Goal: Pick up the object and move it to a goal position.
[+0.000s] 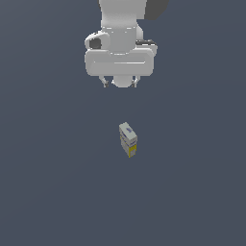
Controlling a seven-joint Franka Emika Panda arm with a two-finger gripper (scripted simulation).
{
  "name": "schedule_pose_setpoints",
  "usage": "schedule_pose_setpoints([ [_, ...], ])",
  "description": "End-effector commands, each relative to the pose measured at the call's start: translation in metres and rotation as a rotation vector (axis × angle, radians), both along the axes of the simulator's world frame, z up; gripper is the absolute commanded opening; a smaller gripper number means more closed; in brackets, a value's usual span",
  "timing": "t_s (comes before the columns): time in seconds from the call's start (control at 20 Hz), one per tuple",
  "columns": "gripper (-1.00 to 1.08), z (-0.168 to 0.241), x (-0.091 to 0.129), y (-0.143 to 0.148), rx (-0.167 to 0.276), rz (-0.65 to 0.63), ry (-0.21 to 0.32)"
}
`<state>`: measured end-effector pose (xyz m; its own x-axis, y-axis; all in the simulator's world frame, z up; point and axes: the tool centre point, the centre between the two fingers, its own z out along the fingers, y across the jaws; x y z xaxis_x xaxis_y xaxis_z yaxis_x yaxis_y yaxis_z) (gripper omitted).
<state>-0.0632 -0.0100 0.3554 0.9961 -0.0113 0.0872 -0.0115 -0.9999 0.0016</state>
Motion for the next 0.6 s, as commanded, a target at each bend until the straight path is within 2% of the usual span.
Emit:
schedule_pose_setpoints([
  [0.0, 1.0, 0.0, 0.0, 0.0, 0.0, 0.0, 0.0],
  [0.55, 1.0, -0.0042, 0.0025, -0.0077, -0.003, 0.03, 0.004],
])
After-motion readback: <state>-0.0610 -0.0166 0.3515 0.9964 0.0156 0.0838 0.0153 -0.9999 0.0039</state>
